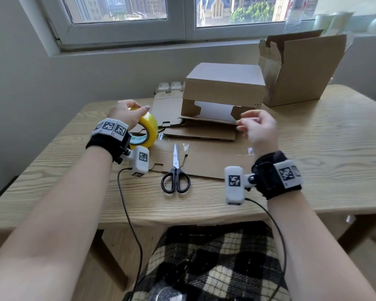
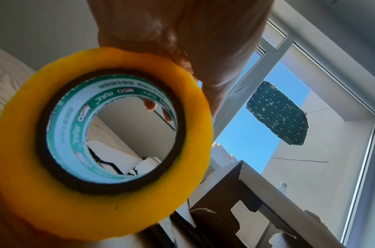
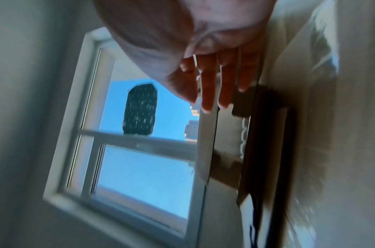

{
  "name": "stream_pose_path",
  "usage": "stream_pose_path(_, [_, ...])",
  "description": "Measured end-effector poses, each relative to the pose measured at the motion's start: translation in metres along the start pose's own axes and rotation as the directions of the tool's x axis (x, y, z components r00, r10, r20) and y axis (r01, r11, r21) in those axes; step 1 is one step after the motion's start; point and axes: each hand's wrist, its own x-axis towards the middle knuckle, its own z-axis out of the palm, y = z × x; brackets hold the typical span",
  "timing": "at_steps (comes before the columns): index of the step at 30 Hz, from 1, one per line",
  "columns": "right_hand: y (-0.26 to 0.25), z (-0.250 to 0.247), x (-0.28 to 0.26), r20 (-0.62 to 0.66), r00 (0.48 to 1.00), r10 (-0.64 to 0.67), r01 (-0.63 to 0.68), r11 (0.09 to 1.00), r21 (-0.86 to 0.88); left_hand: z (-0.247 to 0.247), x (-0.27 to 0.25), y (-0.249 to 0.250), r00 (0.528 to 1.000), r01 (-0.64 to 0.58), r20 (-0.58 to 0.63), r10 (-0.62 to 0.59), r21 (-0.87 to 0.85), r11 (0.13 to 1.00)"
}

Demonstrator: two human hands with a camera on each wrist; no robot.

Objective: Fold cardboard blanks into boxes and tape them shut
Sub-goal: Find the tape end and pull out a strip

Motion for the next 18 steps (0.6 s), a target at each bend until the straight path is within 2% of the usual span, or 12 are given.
stream_pose_path(2, [-0.001,0.027,-0.013,0.172,0.985,-0.003,0.033,0.985,-0.172,-0.002,-0.001,0.000,1.000,0.002,0.000,-0.002,-0.006,1.000])
stream_pose_path(4, [-0.002,0.051,-0.032,0.288,0.958,0.018,0.075,0.948,-0.309,-0.004,-0.003,-0.001,1.000,0.007,0.004,-0.007,-0.013,1.000])
stream_pose_path(8, [-0.004,0.086,-0.069,0.492,0.859,0.141,0.160,0.839,-0.520,-0.009,-0.004,-0.002,1.000,0.014,0.022,-0.014,-0.019,1.000])
stream_pose_path(12, [-0.005,0.103,-0.093,0.537,0.787,0.304,0.288,0.588,-0.756,-0.010,-0.006,0.001,0.999,0.015,0.037,-0.015,0.001,1.000])
stream_pose_path(15, [-0.008,0.105,-0.104,0.505,0.809,0.299,0.379,0.392,-0.839,-0.010,-0.008,0.004,0.999,0.006,0.038,-0.007,0.019,1.000])
stream_pose_path(18, [-0.014,0.109,-0.112,0.476,0.833,0.281,0.392,0.307,-0.867,-0.011,-0.014,0.007,0.999,0.004,0.050,-0.005,0.015,1.000])
